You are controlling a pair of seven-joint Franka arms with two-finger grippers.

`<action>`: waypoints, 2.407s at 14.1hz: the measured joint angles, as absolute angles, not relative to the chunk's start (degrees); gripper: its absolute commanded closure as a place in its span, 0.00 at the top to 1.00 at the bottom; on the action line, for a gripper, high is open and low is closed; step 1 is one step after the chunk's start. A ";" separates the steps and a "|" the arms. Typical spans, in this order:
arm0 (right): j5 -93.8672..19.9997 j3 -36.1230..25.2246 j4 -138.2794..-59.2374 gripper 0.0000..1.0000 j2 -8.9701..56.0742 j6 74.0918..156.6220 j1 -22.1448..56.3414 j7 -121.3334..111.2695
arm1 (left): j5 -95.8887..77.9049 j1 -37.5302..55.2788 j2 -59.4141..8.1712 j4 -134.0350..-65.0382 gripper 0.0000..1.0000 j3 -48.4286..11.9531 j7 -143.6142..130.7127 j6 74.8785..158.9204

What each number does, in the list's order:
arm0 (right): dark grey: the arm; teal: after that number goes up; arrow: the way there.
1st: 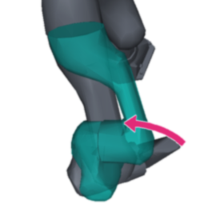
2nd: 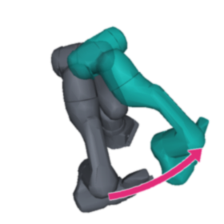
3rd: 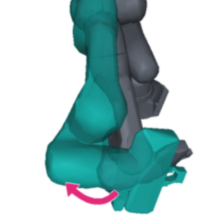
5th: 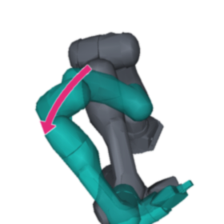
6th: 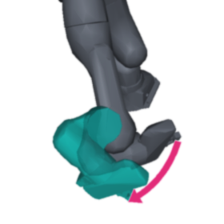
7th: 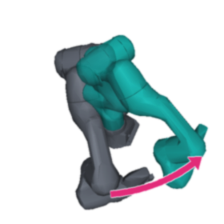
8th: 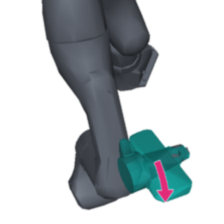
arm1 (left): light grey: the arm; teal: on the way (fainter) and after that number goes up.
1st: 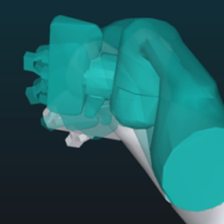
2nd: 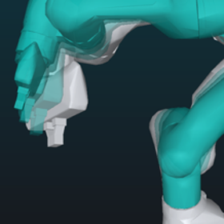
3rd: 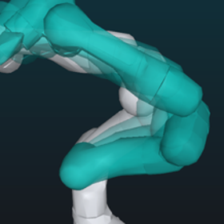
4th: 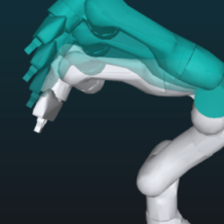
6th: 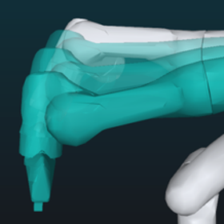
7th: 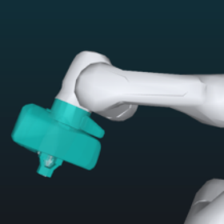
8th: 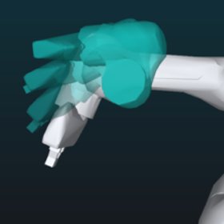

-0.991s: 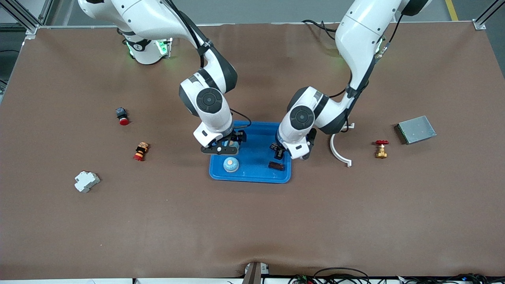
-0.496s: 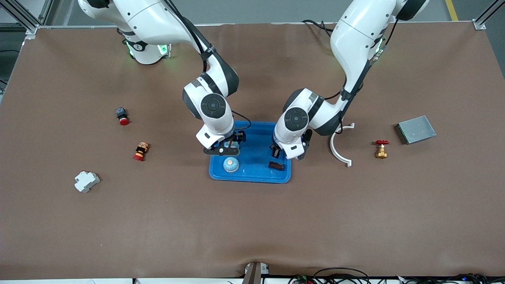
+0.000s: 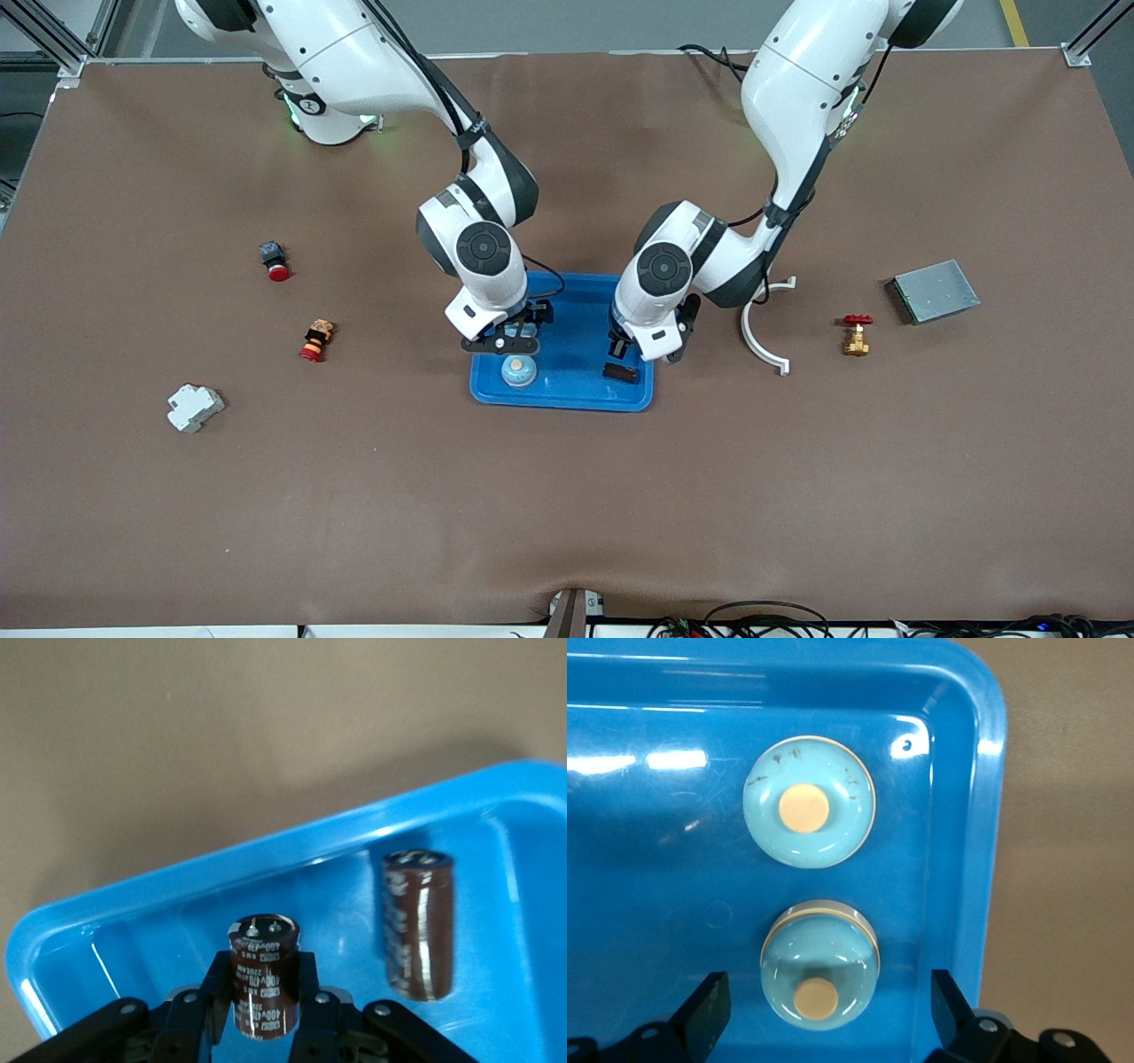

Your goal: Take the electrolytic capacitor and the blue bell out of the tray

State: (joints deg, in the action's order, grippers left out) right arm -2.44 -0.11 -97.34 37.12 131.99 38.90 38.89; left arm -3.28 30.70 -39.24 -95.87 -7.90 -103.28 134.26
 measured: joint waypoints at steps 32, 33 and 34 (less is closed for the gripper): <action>-2.49 -0.68 -94.33 0.19 37.25 128.04 39.03 37.79 | 3.13 4.97 -31.03 -107.87 1.00 -7.61 -77.83 119.07; -2.50 -0.90 -93.66 0.19 35.29 124.44 38.27 35.96 | 3.13 4.97 -30.99 -107.05 1.00 -7.64 -77.83 119.15; -2.51 -1.11 -93.11 0.19 32.99 120.52 36.98 33.24 | 3.12 4.97 -30.94 -105.74 1.00 -7.70 -77.83 119.21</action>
